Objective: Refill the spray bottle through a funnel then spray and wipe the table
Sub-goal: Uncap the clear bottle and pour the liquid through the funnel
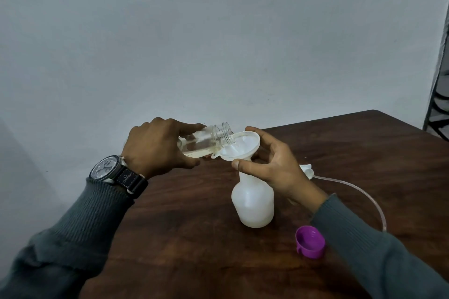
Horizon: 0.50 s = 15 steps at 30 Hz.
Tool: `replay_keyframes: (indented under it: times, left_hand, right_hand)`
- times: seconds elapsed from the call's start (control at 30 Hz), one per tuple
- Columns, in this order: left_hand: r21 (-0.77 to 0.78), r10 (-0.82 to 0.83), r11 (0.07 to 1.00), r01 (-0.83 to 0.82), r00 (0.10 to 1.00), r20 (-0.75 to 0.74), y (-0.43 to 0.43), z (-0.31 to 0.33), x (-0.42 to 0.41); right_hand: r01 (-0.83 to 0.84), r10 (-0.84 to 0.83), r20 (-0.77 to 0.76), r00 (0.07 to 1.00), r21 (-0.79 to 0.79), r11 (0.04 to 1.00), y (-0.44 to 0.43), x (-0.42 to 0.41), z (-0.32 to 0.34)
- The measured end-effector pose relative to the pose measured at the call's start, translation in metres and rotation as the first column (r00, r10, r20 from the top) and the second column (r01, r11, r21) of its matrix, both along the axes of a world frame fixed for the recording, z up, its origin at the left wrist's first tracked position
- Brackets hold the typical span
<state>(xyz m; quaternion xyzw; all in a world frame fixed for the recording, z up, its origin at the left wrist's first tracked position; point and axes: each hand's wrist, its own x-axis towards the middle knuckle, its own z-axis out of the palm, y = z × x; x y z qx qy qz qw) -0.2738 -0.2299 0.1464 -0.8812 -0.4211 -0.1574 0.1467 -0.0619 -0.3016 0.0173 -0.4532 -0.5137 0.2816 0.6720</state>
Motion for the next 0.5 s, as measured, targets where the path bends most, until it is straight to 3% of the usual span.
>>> replay_keyframes:
  times: [0.5]
  left_hand:
    - [0.019, -0.013, 1.0, 0.014, 1.0, -0.013, 0.0024, -0.0009, -0.0004]
  right_hand:
    - [-0.018, 0.019, -0.013, 1.0, 0.013, 1.0, 0.0001, 0.0002, -0.001]
